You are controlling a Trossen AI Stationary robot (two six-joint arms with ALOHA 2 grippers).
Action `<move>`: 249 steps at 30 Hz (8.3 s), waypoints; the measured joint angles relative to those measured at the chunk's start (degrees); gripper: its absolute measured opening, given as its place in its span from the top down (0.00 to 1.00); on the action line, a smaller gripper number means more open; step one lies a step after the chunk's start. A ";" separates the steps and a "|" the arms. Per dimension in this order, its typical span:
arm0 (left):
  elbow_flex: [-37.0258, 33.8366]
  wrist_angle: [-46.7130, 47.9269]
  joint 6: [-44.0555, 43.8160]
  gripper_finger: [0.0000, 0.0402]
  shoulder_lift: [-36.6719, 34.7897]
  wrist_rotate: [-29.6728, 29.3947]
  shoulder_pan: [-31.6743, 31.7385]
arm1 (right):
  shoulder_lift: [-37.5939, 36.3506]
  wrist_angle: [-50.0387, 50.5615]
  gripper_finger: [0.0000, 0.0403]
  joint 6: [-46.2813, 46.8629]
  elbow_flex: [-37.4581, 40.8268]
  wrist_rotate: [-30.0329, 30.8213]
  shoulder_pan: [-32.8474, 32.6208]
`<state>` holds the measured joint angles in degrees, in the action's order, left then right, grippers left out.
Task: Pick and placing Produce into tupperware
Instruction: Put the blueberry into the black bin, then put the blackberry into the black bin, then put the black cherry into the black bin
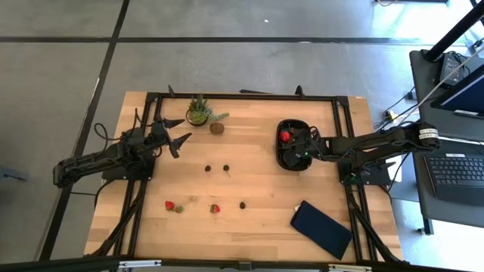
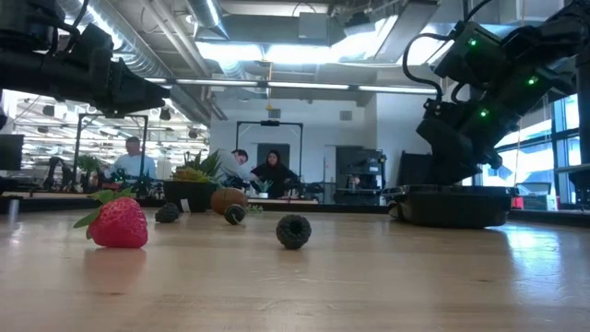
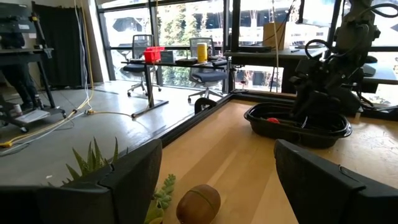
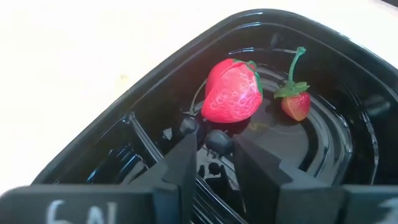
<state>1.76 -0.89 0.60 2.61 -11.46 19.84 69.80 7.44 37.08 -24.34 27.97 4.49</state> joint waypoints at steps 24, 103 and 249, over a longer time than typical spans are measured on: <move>0.00 -0.02 0.00 0.25 0.00 -0.01 0.00 | -0.02 -36.18 0.57 -16.62 -0.04 -10.64 -6.00; 0.00 -0.04 0.02 0.25 0.00 -0.04 0.00 | 48.30 -31.89 0.23 -19.45 -31.47 -13.38 -27.45; 0.00 -0.09 0.09 0.25 0.00 -0.04 0.00 | 39.30 -41.86 0.31 -33.45 -28.46 -17.66 -4.82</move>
<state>1.76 -0.97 0.69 2.61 -11.51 19.84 109.10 -34.42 3.63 -52.80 10.31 -0.32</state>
